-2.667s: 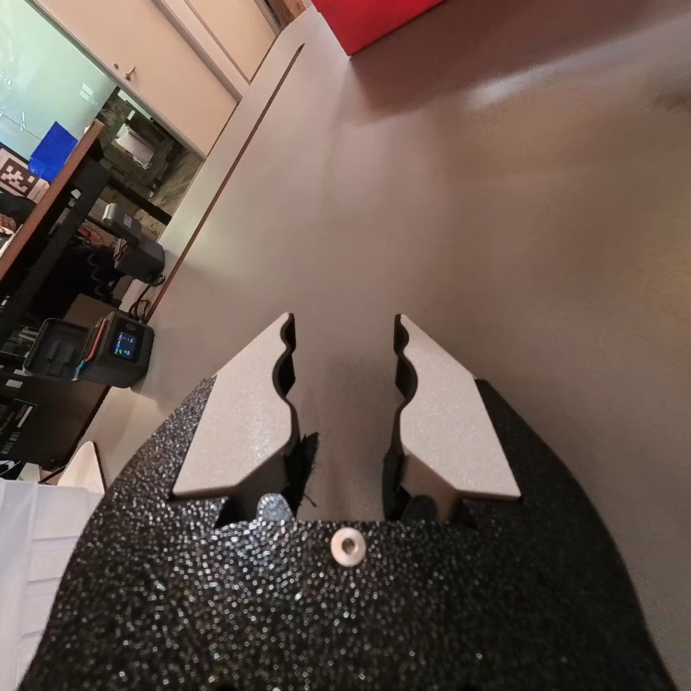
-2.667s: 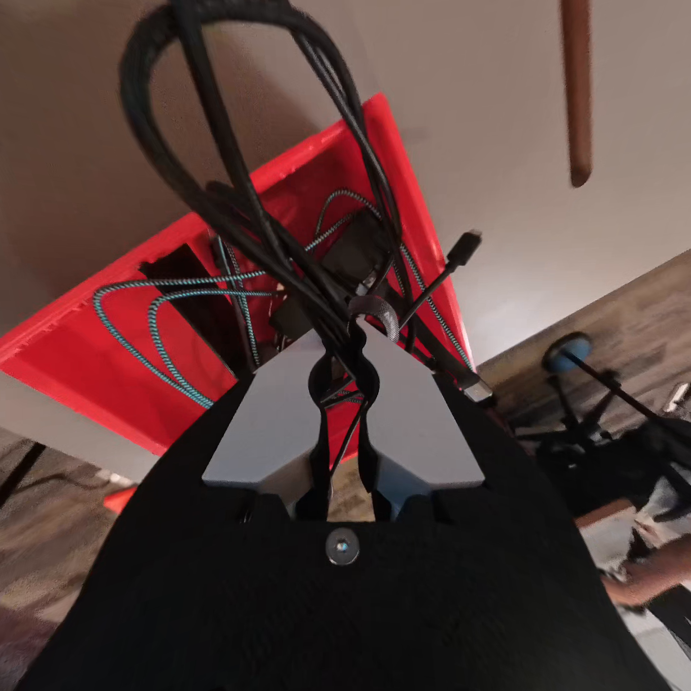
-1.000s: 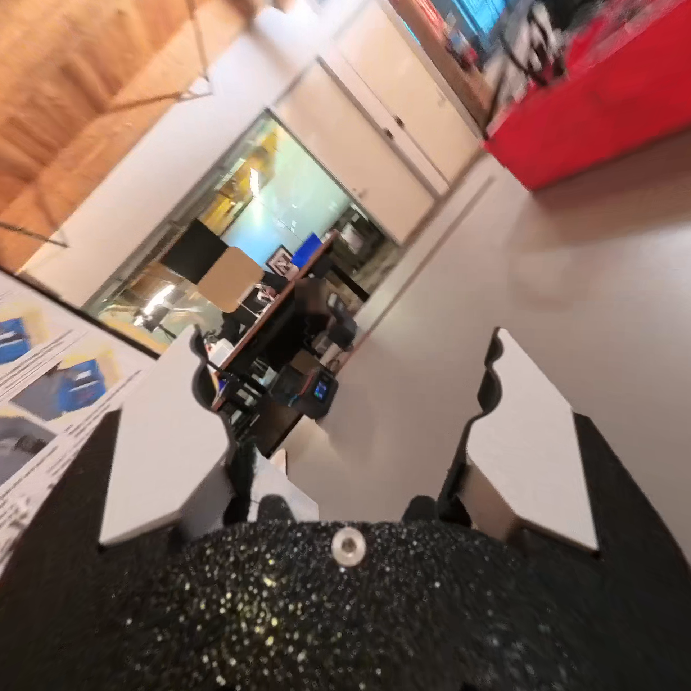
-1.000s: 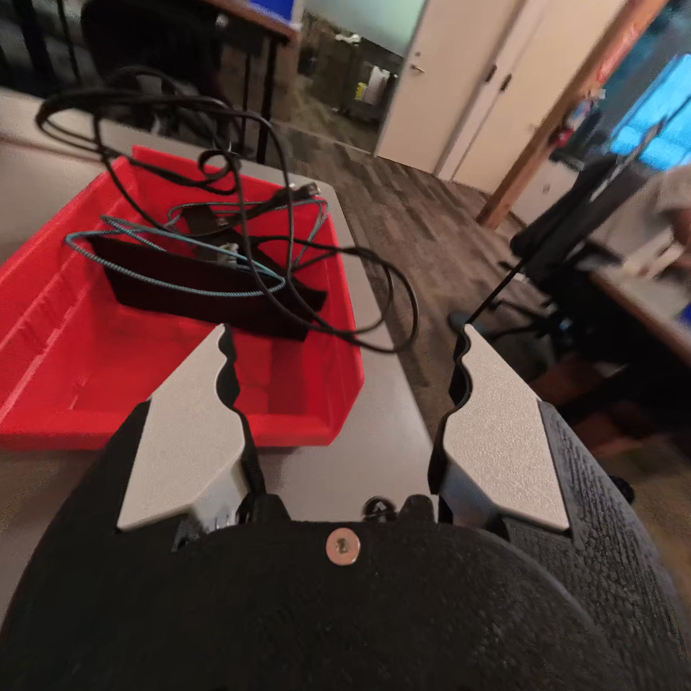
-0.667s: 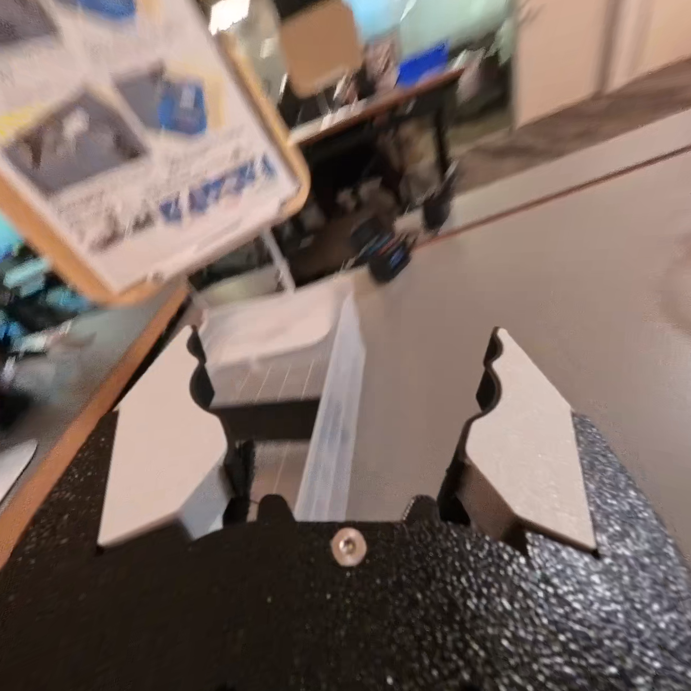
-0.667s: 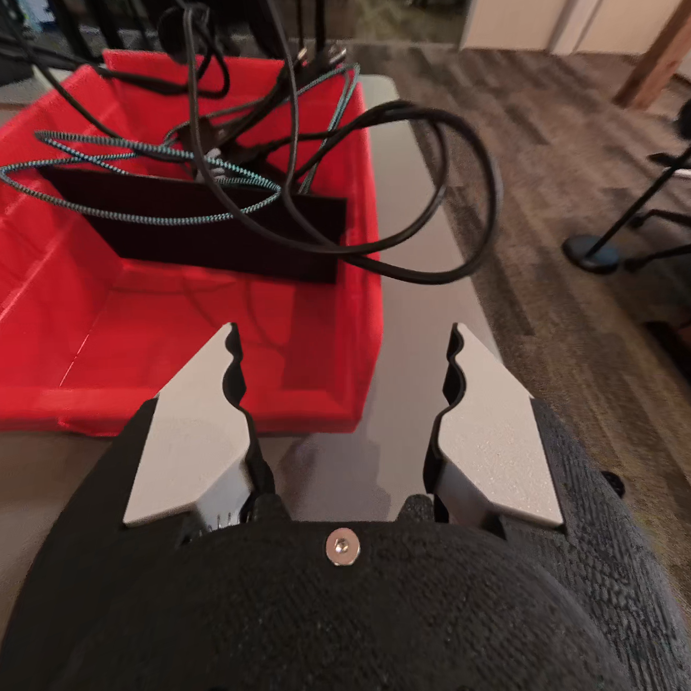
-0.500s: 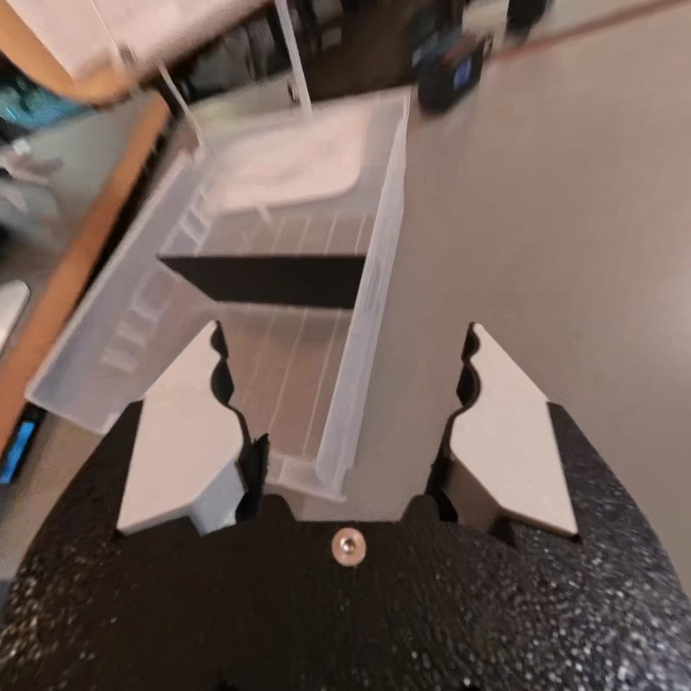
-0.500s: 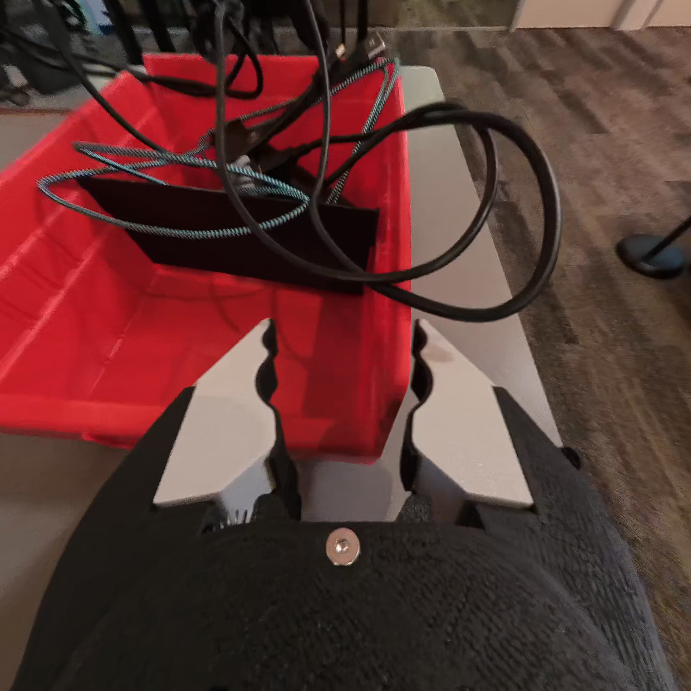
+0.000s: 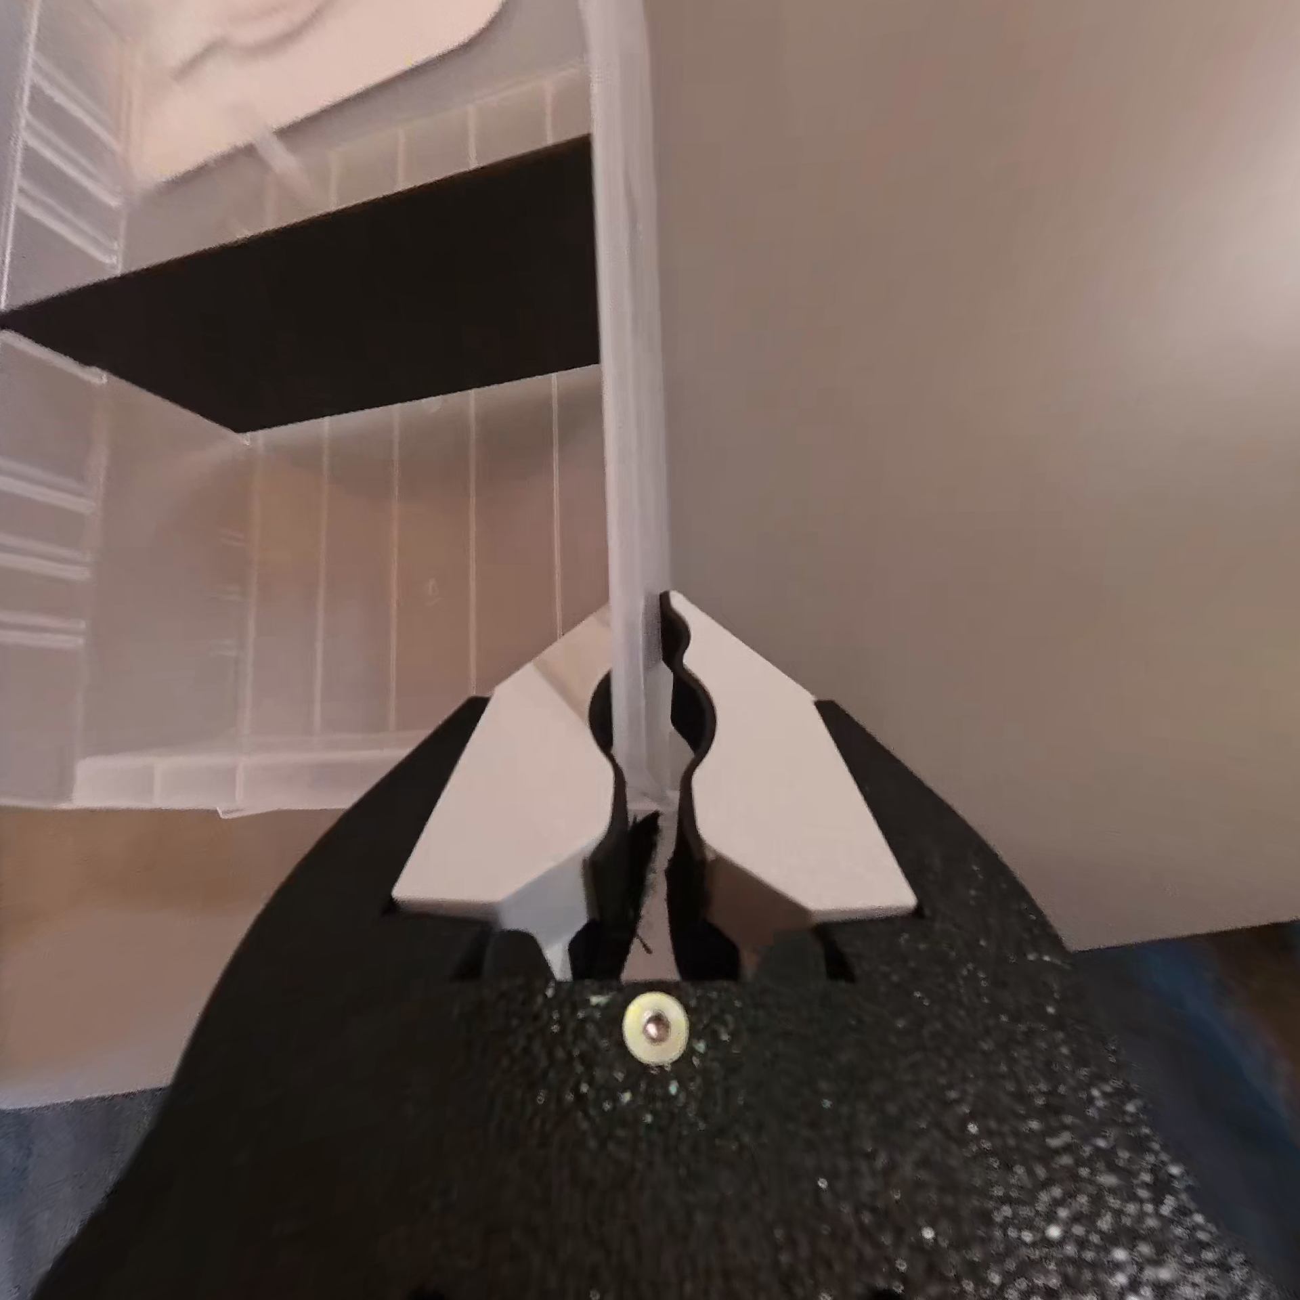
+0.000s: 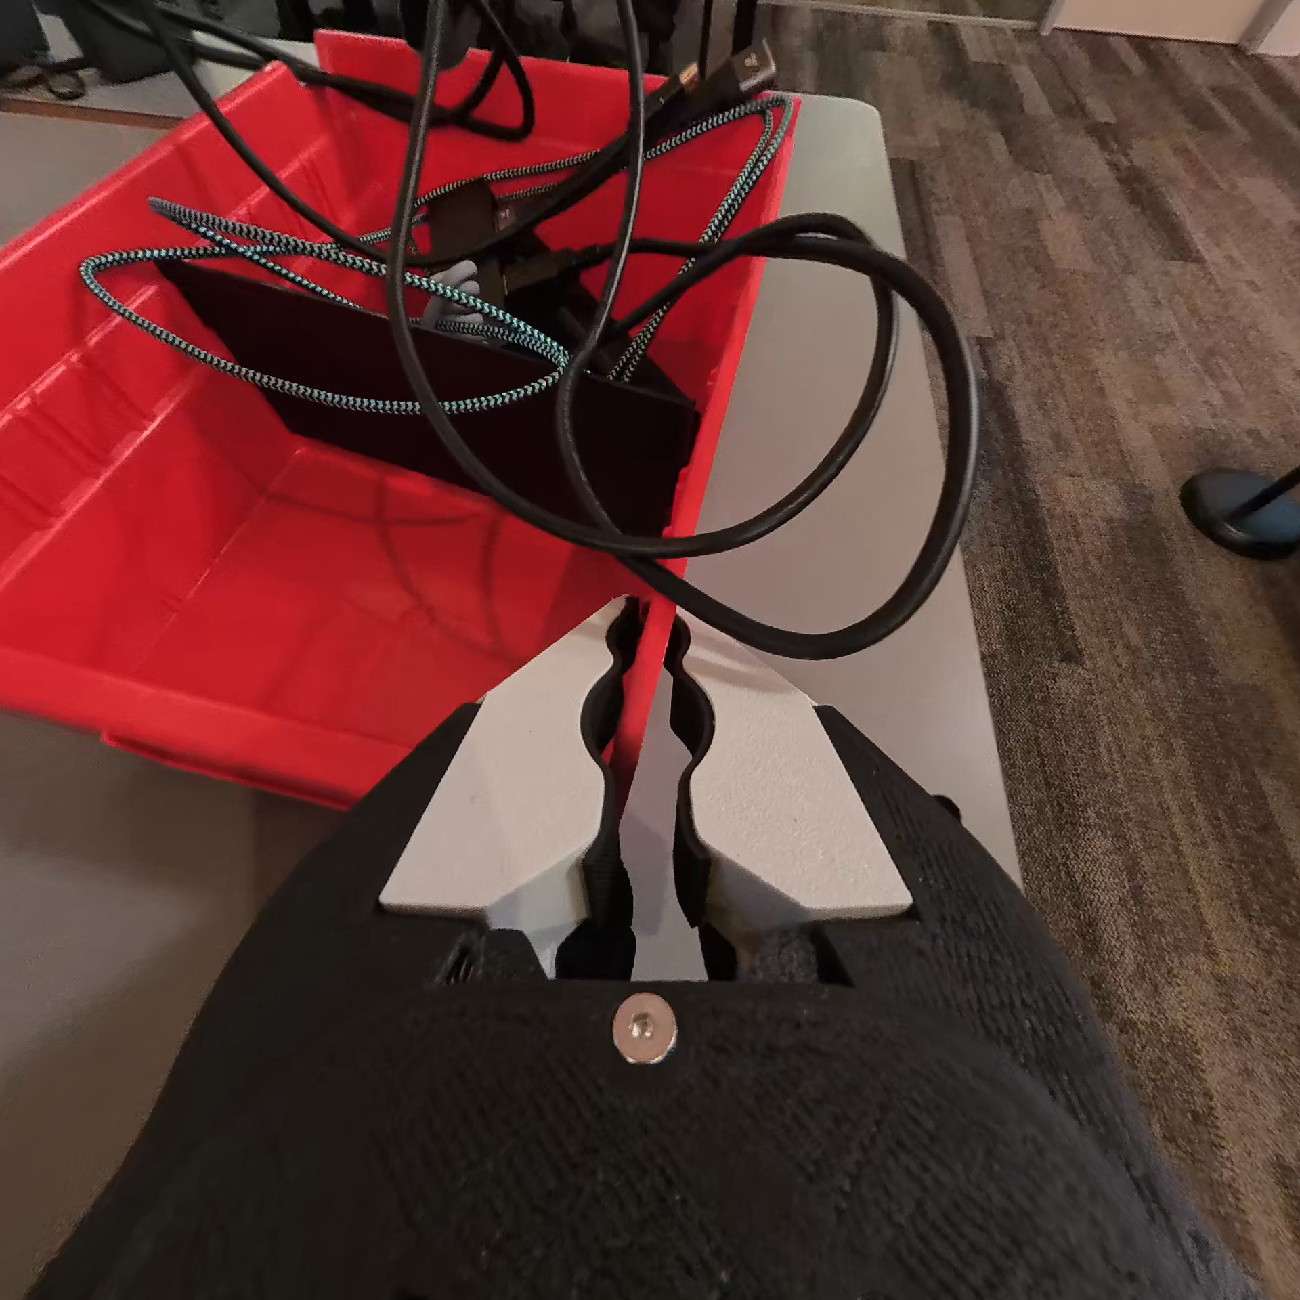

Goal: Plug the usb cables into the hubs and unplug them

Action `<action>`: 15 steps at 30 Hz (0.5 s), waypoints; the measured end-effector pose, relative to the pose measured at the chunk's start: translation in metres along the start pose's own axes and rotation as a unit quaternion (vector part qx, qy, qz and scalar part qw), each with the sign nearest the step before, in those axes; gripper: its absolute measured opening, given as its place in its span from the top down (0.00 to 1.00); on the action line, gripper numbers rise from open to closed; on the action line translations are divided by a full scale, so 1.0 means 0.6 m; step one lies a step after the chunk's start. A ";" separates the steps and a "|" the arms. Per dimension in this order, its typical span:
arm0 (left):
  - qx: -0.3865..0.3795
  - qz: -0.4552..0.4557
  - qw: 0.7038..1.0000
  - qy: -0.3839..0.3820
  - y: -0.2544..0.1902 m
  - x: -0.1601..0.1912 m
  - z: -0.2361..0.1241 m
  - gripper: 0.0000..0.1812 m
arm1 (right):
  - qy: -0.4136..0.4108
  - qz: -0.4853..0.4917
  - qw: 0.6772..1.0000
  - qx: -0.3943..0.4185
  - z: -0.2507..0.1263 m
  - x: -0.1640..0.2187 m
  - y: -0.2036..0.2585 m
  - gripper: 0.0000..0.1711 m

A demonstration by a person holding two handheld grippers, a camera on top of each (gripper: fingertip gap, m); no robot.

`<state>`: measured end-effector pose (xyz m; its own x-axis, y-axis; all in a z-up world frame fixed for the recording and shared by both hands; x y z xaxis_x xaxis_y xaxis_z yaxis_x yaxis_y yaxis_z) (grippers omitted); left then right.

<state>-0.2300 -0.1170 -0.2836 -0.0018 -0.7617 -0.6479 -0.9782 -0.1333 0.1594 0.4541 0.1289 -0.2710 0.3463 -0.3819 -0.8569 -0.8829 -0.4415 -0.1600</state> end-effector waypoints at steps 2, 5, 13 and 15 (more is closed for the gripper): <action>-0.001 0.025 1.000 -0.012 -0.010 0.007 -0.008 1.00 | 0.001 -0.010 1.000 -0.010 0.001 -0.003 0.007 0.98; 0.006 0.051 0.998 -0.033 -0.027 0.020 -0.034 0.99 | -0.002 -0.021 0.999 -0.034 0.008 -0.011 0.022 0.98; 0.096 0.099 0.986 -0.092 -0.069 0.059 -0.174 0.99 | -0.012 -0.081 0.988 -0.128 0.071 -0.068 0.093 0.98; 0.120 0.116 0.981 -0.099 -0.076 0.073 -0.208 0.99 | -0.018 -0.098 0.982 -0.159 0.094 -0.086 0.119 0.98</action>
<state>-0.1596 -0.2234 -0.2261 -0.2466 -0.6127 -0.7509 -0.9676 0.1997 0.1547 0.3553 0.1632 -0.2659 0.4831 -0.2389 -0.8424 -0.6554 -0.7366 -0.1669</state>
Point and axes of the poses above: each gripper's, where its closed fingertips meet, z out along the fingers, x out of its underside, y = z × x across the jaws, the point moved 8 cm from there along -z, back along the fingers, and after that the axes turned 8 degrees about -z, right-handed, at the moved point
